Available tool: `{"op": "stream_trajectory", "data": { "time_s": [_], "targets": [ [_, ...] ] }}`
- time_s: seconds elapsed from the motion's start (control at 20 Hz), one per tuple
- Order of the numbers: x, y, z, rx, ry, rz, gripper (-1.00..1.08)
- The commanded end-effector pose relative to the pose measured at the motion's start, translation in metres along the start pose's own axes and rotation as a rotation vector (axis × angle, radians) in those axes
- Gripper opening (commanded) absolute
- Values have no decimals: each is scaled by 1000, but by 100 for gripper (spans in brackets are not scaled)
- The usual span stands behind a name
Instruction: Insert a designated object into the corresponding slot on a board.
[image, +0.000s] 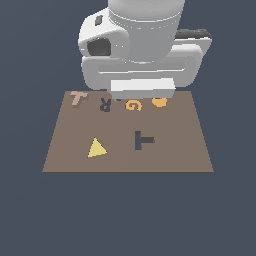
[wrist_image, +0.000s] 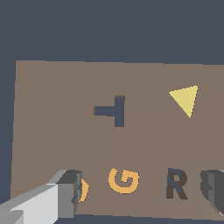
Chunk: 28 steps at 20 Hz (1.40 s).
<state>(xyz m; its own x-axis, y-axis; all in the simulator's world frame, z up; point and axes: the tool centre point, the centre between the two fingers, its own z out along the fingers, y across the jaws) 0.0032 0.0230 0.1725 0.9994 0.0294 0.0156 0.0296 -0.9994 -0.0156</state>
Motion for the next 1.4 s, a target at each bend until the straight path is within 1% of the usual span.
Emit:
{"op": "stream_trajectory", "data": {
  "time_s": [0.0, 0.25, 0.45, 0.65, 1.05, 1.2, 1.35],
  "targets": [
    [0, 0, 0, 0, 0, 0, 100],
    [-4, 9, 5, -1, -1, 9, 100],
    [-13, 30, 16, -3, -2, 31, 100],
    [-30, 63, 35, -6, -4, 66, 100],
    [-77, 148, 85, -15, -10, 157, 100],
    [-91, 173, 99, -17, -12, 184, 100],
    [-102, 190, 109, -18, -13, 202, 100]
  ]
}}
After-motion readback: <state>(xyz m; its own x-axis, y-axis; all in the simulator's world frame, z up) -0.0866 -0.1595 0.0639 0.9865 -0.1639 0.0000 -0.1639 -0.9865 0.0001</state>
